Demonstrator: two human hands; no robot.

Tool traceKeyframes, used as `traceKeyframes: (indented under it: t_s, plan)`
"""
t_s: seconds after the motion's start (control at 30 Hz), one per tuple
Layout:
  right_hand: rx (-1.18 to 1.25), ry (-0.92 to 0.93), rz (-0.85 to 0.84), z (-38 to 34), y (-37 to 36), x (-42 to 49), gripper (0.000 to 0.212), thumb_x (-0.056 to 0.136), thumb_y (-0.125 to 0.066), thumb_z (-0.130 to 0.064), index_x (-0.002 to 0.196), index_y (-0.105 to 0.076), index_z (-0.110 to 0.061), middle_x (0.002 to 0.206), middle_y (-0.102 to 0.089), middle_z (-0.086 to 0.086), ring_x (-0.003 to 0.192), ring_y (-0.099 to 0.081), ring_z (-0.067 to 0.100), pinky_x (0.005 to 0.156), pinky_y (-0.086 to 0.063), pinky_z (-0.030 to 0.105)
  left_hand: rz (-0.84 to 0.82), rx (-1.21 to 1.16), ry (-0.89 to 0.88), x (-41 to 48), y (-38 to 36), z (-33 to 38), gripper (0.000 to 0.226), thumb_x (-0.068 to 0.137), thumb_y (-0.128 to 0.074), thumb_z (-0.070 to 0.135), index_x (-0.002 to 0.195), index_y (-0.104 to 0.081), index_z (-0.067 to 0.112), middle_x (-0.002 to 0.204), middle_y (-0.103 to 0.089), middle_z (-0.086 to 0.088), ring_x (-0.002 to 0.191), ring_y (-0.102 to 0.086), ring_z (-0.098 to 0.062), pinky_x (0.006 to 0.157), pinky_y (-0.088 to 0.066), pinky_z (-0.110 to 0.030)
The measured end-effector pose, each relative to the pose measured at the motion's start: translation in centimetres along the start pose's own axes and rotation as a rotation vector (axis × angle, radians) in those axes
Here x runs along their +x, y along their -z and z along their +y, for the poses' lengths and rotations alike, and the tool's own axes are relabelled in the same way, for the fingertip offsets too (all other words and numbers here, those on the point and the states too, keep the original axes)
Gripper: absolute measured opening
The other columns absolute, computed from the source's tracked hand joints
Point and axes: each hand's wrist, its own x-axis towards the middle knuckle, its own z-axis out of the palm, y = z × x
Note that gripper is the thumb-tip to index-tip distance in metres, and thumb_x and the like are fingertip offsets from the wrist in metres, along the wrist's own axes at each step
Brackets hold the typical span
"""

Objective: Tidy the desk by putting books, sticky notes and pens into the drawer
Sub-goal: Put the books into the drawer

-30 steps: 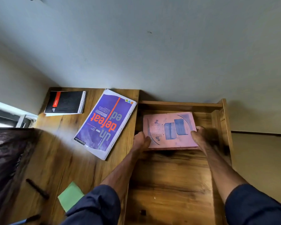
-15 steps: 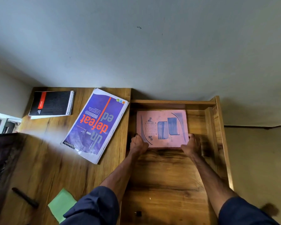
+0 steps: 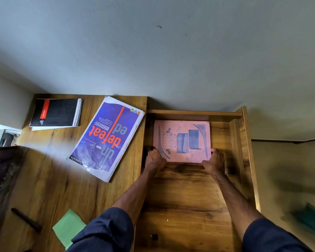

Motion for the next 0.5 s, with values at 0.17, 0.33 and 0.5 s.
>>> traceKeyframes:
  t_s: [0.17,0.33,0.5]
  plan:
    - [0.001,0.012,0.026,-0.3,0.2,-0.9,0.07,0.082,-0.076,-0.008,0.144,-0.041,-0.009,0.145,-0.045,0.016,0.134,-0.045,0.035,0.1,-0.053,0.046,-0.048,0.073,-0.025,-0.7,0.3,0.1,0.063,0.091,-0.066,0.02,0.145,-0.039,0.004,0.142,-0.046,-0.018,0.127,-0.053,-0.034,0.104,-0.051,-0.042]
    - [0.112,0.209,0.205,-3.3,-0.1,-3.8,0.057,0.086,-0.072,-0.009,0.137,-0.047,-0.01,0.14,-0.05,0.013,0.129,-0.049,0.03,0.094,-0.054,0.04,-0.007,0.157,-0.105,-2.7,1.1,0.0,0.059,0.091,-0.063,0.024,0.144,-0.043,0.008,0.146,-0.041,-0.018,0.13,-0.049,-0.034,0.102,-0.051,-0.044]
    - [0.248,0.527,0.252,-9.5,-1.0,-7.8,0.041,0.087,-0.069,-0.005,0.125,-0.055,-0.006,0.121,-0.06,0.011,0.111,-0.06,0.025,0.089,-0.052,0.034,0.214,0.069,-0.261,-5.8,4.7,-1.8,0.022,0.091,-0.054,0.019,0.106,-0.069,0.013,0.109,-0.071,-0.008,0.093,-0.067,-0.025,0.067,-0.049,-0.031]
